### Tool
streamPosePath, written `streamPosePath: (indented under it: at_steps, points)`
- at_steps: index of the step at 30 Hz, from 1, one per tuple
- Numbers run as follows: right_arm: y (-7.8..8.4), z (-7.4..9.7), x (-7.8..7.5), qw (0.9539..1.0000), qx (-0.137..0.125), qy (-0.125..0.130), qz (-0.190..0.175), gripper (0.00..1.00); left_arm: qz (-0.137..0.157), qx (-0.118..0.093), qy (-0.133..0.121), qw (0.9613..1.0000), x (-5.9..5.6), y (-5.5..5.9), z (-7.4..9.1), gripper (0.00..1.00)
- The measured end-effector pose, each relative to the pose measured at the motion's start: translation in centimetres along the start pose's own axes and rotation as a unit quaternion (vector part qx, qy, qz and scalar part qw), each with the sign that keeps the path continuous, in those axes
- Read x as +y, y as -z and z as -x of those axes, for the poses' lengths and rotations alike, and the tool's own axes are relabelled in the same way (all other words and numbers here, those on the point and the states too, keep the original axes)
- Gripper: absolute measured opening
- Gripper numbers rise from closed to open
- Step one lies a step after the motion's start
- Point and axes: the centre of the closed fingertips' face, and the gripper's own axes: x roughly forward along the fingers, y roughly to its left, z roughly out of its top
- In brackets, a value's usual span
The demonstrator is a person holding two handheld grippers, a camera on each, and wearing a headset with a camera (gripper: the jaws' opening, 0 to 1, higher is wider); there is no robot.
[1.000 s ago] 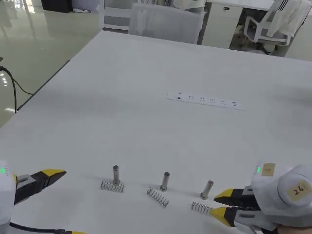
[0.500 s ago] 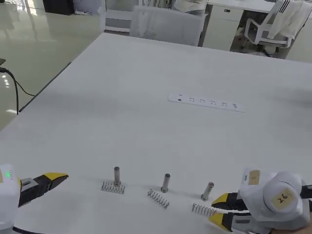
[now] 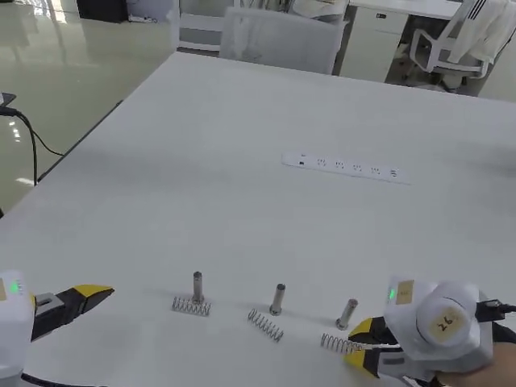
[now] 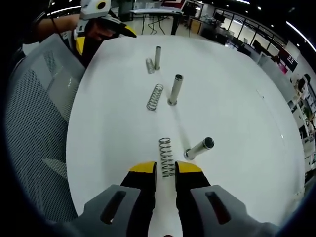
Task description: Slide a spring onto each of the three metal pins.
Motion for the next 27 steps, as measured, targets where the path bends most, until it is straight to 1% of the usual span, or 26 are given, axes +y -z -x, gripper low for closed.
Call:
streamPosePath:
  at_steps: [3, 5, 8, 10, 13, 17, 18, 21, 23, 27]
  points:
    - [0.3, -0.3, 0.0, 0.9999, 0.004, -0.001, -0.009, 0.11, 0.001, 0.002, 0.001, 1.0000, 0.0, 0.2, 0.0, 0.98]
    - [0.2, -0.3, 0.0, 0.9999, -0.001, -0.001, -0.013, 0.10, 0.001, 0.002, 0.001, 1.0000, 0.1, 0.2, 0.0, 0.98]
    - [0.4, -0.2, 0.0, 1.0000, 0.006, -0.004, -0.003, 0.08, 0.001, 0.002, 0.000, 1.0000, 0.2, 0.1, 0.0, 0.98]
    - [0.3, -0.4, 0.0, 0.9999, 0.003, -0.009, -0.004, 0.08, 0.001, 0.003, 0.000, 1.0000, 0.3, 0.2, 0.0, 0.98]
    - [0.3, -0.4, 0.1, 0.9999, 0.006, -0.012, 0.009, 0.08, 0.000, 0.002, 0.000, 1.0000, 0.4, 0.0, -0.1, 0.98]
    - [-0.6, 0.2, 0.2, 0.9998, -0.006, -0.012, 0.016, 0.08, -0.002, 0.002, 0.005, 1.0000, 0.2, -0.1, -0.3, 0.98]
    - [-0.9, 0.5, 0.3, 0.9997, -0.006, -0.016, 0.017, 0.08, -0.002, 0.002, 0.007, 1.0000, 0.1, -0.1, -0.3, 0.97]
    - [-1.3, 0.9, 0.5, 0.9995, -0.009, -0.018, 0.025, 0.08, 0.000, 0.005, 0.020, 0.9998, -0.3, 0.1, -0.5, 0.96]
    - [-1.6, 1.3, 0.7, 0.9993, -0.012, -0.021, 0.027, 0.08, 0.000, 0.012, 0.028, 0.9995, -0.6, 0.4, -0.7, 0.94]
    - [-2.0, 2.0, 1.4, 0.9988, -0.018, -0.029, 0.036, 0.08, 0.001, 0.010, 0.038, 0.9992, -1.1, 0.3, -0.9, 0.92]
